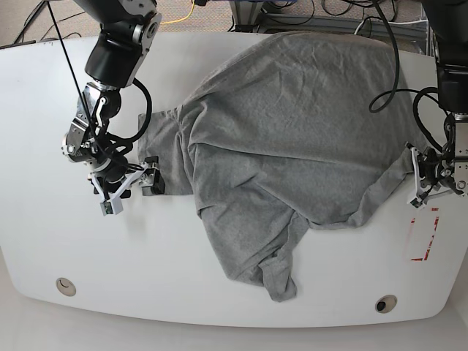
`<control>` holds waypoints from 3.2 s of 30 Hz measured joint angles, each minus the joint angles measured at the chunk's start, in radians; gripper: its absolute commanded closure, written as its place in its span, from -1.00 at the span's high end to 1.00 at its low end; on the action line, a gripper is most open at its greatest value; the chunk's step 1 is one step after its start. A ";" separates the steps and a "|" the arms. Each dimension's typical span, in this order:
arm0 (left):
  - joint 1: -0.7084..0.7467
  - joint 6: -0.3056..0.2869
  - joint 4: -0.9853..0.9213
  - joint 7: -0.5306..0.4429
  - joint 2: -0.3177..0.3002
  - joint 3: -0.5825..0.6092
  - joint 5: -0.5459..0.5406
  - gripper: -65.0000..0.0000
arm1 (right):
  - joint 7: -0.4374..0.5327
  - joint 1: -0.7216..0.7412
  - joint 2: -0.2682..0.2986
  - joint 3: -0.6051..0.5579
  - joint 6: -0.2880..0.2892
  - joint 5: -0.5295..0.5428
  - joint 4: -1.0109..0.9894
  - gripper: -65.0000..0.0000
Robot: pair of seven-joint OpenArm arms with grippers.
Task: Layout the t-shirt on the table in an organized manner, then fold the t-shirt properly
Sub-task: 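Pull the shoulder edge with the left gripper away from the right gripper, then drag the held hem with the right gripper toward the robot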
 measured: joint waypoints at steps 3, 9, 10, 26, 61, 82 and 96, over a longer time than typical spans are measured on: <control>0.000 0.000 0.000 0.000 -0.003 -0.003 0.001 -0.89 | 0.001 0.012 0.000 0.001 -0.007 0.000 -0.044 0.68; 0.008 0.000 0.000 0.000 -0.006 -0.003 0.000 -0.89 | 0.062 -0.003 -0.013 -0.002 -0.003 0.003 -0.099 0.68; 0.008 0.000 0.000 0.000 -0.008 -0.003 0.000 -0.89 | 0.073 -0.005 -0.012 -0.002 -0.002 0.009 -0.106 0.68; 0.005 0.000 0.000 0.000 -0.026 -0.003 -0.003 -0.89 | 0.156 0.007 -0.034 0.000 0.002 0.027 -0.184 -0.11; 0.001 0.000 -0.002 -0.037 -0.018 0.003 -0.003 -0.89 | 0.031 -0.404 0.060 0.203 0.004 0.021 0.252 -1.00; 0.019 0.000 -0.002 -0.034 -0.019 0.003 0.004 -0.49 | 0.016 -0.553 0.019 0.262 0.005 0.020 0.392 -0.43; 0.032 0.005 0.052 0.132 -0.024 -0.124 -0.229 0.15 | 0.017 -0.518 0.008 0.262 0.005 0.015 0.393 0.51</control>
